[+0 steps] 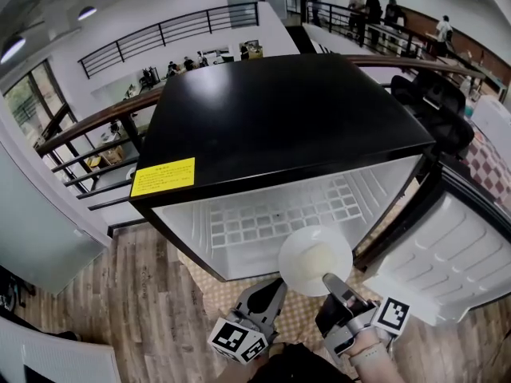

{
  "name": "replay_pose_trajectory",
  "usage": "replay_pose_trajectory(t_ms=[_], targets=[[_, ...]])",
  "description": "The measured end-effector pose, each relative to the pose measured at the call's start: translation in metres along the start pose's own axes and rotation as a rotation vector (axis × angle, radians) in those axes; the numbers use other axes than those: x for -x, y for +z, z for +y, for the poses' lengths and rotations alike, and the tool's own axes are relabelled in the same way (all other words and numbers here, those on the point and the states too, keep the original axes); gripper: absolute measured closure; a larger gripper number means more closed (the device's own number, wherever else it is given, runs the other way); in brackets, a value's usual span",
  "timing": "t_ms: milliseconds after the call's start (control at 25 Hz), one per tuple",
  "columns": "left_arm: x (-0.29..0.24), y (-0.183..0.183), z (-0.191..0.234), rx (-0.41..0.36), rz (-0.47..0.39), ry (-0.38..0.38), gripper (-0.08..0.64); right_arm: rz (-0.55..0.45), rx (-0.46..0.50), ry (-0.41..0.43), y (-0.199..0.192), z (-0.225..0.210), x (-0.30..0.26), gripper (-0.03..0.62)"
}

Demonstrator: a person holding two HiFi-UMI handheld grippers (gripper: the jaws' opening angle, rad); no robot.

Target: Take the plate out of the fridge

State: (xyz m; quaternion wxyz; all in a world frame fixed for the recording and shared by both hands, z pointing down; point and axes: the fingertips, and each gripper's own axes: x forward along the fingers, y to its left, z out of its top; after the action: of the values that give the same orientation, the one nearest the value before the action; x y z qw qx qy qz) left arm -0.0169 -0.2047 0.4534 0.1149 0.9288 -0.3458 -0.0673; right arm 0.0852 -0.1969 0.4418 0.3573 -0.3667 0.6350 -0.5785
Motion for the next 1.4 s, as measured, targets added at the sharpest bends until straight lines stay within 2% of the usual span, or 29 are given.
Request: replay_pose_trajectory(t_ms=[480,800,1400], targets=[[0.027,-0.010,-0.006,-0.003,0.018,0.003,0.548,-0.017,-0.028,-0.005,-0.023,-0.015,0.019,0.537],[0.040,-0.005,-0.014,-0.026,-0.008,0.049,0.547,0.022,-0.037,0.004,-0.030,-0.018,0.026,0.537],[0.072,-0.011,-0.067,-0.037,-0.040,0.127,0.548,0.093,-0.036,-0.018,-0.044,-0.022,0.072,0.537]])
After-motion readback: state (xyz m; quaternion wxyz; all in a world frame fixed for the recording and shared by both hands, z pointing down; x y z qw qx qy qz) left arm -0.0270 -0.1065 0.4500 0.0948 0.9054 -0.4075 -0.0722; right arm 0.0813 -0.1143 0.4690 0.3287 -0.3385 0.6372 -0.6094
